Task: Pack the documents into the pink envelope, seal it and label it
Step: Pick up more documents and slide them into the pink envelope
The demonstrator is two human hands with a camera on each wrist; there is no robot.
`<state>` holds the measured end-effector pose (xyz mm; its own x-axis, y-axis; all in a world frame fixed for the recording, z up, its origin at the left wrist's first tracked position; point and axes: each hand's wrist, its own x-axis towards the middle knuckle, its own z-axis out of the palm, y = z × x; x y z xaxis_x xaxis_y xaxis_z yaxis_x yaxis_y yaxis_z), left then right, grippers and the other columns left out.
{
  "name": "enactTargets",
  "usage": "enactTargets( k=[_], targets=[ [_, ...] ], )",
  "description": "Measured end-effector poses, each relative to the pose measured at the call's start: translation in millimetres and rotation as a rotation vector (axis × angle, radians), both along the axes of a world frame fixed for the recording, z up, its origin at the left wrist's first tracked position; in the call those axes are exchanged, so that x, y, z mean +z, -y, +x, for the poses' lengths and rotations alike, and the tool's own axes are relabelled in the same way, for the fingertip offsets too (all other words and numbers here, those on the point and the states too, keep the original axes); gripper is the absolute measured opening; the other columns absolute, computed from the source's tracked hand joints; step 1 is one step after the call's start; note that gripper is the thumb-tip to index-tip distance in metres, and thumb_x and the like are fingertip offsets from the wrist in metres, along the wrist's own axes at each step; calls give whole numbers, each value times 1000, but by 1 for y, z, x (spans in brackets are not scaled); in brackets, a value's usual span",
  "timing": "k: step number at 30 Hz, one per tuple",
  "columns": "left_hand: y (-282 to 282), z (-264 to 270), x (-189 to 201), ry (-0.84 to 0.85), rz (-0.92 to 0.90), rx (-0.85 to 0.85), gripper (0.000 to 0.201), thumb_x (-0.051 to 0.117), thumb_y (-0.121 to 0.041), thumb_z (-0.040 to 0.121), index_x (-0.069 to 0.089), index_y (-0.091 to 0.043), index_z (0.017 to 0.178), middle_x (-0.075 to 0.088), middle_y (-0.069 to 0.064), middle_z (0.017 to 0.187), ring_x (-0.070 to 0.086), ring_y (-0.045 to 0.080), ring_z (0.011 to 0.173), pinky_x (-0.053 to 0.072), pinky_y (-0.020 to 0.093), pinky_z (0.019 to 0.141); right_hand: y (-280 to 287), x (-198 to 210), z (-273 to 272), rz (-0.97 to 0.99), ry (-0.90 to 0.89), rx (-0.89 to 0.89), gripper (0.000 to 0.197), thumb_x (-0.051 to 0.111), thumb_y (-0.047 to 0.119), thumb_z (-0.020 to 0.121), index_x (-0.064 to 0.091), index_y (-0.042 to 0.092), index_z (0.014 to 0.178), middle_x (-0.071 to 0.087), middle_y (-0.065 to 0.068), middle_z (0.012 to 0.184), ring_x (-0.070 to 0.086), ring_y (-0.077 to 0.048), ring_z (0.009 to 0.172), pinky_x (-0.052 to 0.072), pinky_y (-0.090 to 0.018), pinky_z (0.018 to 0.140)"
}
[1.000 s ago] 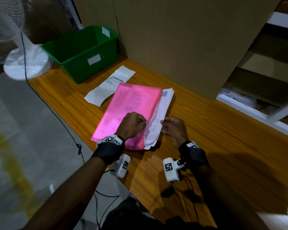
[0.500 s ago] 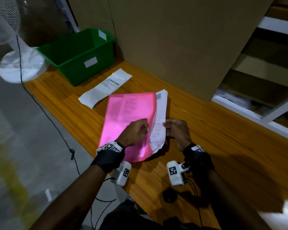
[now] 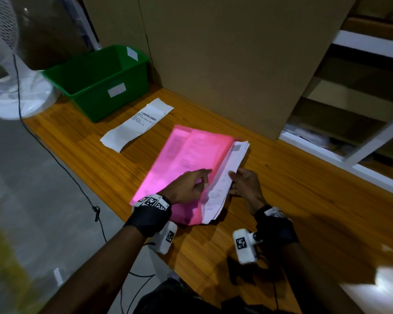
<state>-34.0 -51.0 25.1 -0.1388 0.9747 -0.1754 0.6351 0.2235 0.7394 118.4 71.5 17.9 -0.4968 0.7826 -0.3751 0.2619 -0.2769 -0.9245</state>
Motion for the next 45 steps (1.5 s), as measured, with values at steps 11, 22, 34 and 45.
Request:
enactTargets(
  k=[11, 22, 34, 45],
  targets=[
    [-15, 14, 10, -268, 93, 184, 17, 57, -31, 79, 63, -15, 75, 67, 0, 72, 61, 17, 64, 53, 33, 60, -8, 14, 17, 33, -128, -94, 22, 59, 1, 93, 68, -1, 113, 74, -13, 100, 72, -24, 80, 60, -29, 61],
    [-36, 29, 25, -421, 160, 64, 14, 47, 2, 57, 37, -6, 53, 36, 10, 51, 33, 27, 52, 16, 30, 45, -7, 4, 15, -5, -114, -162, 10, 67, 5, 89, 74, 5, 95, 76, -13, 91, 72, -26, 77, 59, -40, 69],
    [-27, 23, 5, -359, 131, 125, 27, 41, -4, 64, 63, -1, 79, 54, 16, 64, 50, 31, 62, 40, 37, 52, 1, -10, -3, -69, -100, -159, 14, 62, 4, 92, 72, 1, 102, 74, -13, 93, 69, -26, 77, 57, -42, 76],
    [-16, 19, 11, -370, 132, 289, 17, 51, 3, 74, 52, -13, 67, 57, 5, 66, 55, 29, 65, 39, 31, 54, -12, -9, 7, -22, -88, -184, 17, 61, 2, 92, 71, 1, 106, 73, -13, 99, 68, -26, 82, 56, -38, 72]
  ],
)
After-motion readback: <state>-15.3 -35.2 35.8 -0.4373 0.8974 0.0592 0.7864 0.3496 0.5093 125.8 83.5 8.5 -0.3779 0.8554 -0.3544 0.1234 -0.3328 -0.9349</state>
